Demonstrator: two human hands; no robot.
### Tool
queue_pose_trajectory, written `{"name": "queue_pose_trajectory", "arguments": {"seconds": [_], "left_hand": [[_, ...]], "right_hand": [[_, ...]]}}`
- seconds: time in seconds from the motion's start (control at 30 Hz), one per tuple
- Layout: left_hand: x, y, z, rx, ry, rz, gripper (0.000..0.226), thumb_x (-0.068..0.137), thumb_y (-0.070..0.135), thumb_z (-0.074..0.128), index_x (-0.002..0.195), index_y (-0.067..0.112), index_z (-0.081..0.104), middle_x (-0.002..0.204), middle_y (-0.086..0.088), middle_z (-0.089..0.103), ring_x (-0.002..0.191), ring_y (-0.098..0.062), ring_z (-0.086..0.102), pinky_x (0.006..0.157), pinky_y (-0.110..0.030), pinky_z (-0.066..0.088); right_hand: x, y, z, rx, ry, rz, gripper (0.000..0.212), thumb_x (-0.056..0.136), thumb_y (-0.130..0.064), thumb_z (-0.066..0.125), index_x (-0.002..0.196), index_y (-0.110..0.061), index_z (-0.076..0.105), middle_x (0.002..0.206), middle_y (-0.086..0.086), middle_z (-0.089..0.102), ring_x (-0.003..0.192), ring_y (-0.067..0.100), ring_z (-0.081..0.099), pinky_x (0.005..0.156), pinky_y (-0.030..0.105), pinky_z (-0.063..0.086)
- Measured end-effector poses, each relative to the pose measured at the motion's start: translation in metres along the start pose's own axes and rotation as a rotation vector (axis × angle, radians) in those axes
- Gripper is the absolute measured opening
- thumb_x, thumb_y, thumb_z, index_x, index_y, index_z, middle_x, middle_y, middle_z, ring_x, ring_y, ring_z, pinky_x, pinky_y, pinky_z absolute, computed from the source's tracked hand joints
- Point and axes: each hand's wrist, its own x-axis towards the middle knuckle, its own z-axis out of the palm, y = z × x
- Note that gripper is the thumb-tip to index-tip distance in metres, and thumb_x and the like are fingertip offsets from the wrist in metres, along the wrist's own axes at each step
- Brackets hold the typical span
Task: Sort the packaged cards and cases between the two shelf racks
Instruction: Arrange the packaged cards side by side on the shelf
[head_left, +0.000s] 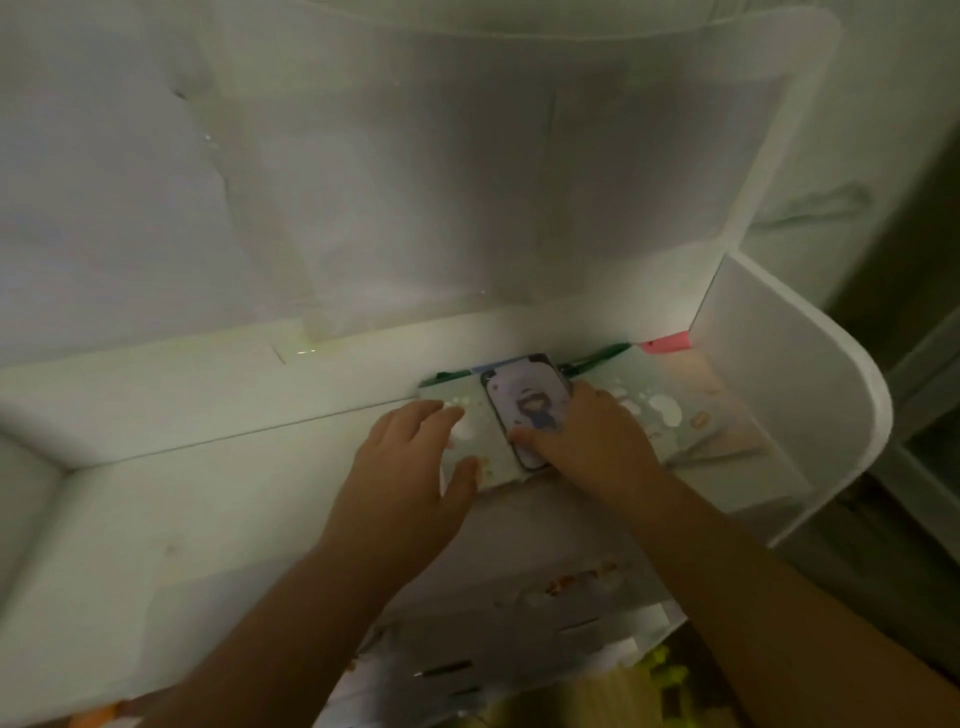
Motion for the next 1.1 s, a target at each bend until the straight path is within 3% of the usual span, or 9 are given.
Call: {"name": "queue_pose_trajectory", "arguments": {"seconds": [0.13, 0.3, 0.47, 0.63, 0.77, 0.87, 0.97, 1.03, 1.1], "left_hand": [[0.003, 0.0, 0.002, 0.002, 0.003, -0.052, 0.051, 0.092, 0.048, 0.052, 0.139, 0.028, 0.045, 0.14, 0.007, 0.048, 0.128, -0.012, 0.041, 0.107, -0.03, 0.034], [0.007, 0.003, 0.007, 0.061, 0.026, -0.153, 0.047, 0.092, 0.051, 0.047, 0.134, 0.028, 0.049, 0.132, 0.005, 0.055, 0.116, -0.015, 0.051, 0.096, -0.031, 0.041], [0.014, 0.01, 0.021, 0.074, -0.084, -0.252, 0.06, 0.091, 0.062, 0.04, 0.138, 0.026, 0.044, 0.135, -0.002, 0.051, 0.111, -0.02, 0.055, 0.092, -0.033, 0.047], [0.033, 0.012, 0.041, 0.051, -0.214, -0.353, 0.086, 0.076, 0.078, 0.046, 0.143, 0.026, 0.035, 0.136, -0.006, 0.043, 0.112, -0.025, 0.054, 0.088, -0.037, 0.05], [0.047, 0.008, 0.048, -0.036, -0.273, -0.443, 0.102, 0.065, 0.078, 0.063, 0.145, 0.024, 0.028, 0.138, -0.01, 0.035, 0.116, -0.03, 0.053, 0.093, -0.041, 0.051], [0.05, 0.0, 0.044, -0.146, -0.307, -0.544, 0.116, 0.059, 0.072, 0.074, 0.149, 0.022, 0.02, 0.142, -0.014, 0.035, 0.12, -0.034, 0.049, 0.097, -0.043, 0.048], [0.048, -0.001, 0.038, -0.236, -0.291, -0.569, 0.129, 0.041, 0.078, 0.073, 0.147, 0.025, 0.022, 0.136, -0.01, 0.048, 0.117, -0.03, 0.054, 0.095, -0.046, 0.051], [0.046, -0.004, 0.037, -0.276, -0.251, -0.569, 0.127, 0.034, 0.08, 0.07, 0.142, 0.028, 0.027, 0.13, -0.008, 0.054, 0.111, -0.029, 0.058, 0.09, -0.047, 0.054], [0.043, -0.004, 0.034, -0.323, -0.208, -0.562, 0.114, 0.041, 0.076, 0.071, 0.139, 0.032, 0.031, 0.126, -0.007, 0.055, 0.107, -0.029, 0.06, 0.087, -0.048, 0.056]], "right_hand": [[0.01, 0.005, -0.013, 0.139, -0.068, 0.004, 0.069, 0.074, -0.067, 0.07, 0.121, -0.018, 0.06, 0.112, 0.002, 0.065, 0.096, 0.021, 0.062, 0.078, 0.029, 0.046], [0.008, 0.01, -0.024, 0.513, -0.091, 0.122, 0.045, 0.087, -0.045, 0.07, 0.118, -0.015, 0.056, 0.11, 0.004, 0.065, 0.098, 0.024, 0.065, 0.087, 0.044, 0.058], [-0.006, 0.011, -0.037, 0.735, -0.073, 0.118, 0.034, 0.088, -0.039, 0.071, 0.111, -0.022, 0.053, 0.103, -0.002, 0.066, 0.088, 0.014, 0.067, 0.064, 0.027, 0.055], [-0.017, 0.016, -0.048, 0.79, -0.02, 0.109, 0.016, 0.096, -0.021, 0.055, 0.112, -0.019, 0.055, 0.103, 0.003, 0.068, 0.086, 0.018, 0.068, 0.063, 0.027, 0.055], [-0.025, 0.02, -0.055, 0.823, 0.013, 0.117, 0.008, 0.096, -0.017, 0.052, 0.098, -0.025, 0.055, 0.101, 0.005, 0.069, 0.089, 0.024, 0.07, 0.074, 0.041, 0.061], [-0.033, 0.026, -0.058, 0.832, 0.024, 0.121, 0.009, 0.096, -0.015, 0.052, 0.102, -0.02, 0.055, 0.101, 0.006, 0.068, 0.087, 0.023, 0.069, 0.065, 0.034, 0.058], [-0.04, 0.029, -0.061, 0.852, 0.024, 0.127, 0.009, 0.097, -0.016, 0.052, 0.102, -0.022, 0.054, 0.102, 0.006, 0.068, 0.087, 0.022, 0.069, 0.058, 0.029, 0.057], [-0.044, 0.03, -0.063, 0.861, 0.016, 0.125, 0.009, 0.097, -0.015, 0.052, 0.104, -0.022, 0.053, 0.1, 0.003, 0.067, 0.083, 0.019, 0.069, 0.05, 0.023, 0.055], [-0.049, 0.031, -0.066, 0.867, 0.01, 0.126, 0.013, 0.098, -0.015, 0.052, 0.11, -0.018, 0.052, 0.098, 0.001, 0.065, 0.08, 0.016, 0.067, 0.045, 0.019, 0.052]]}}
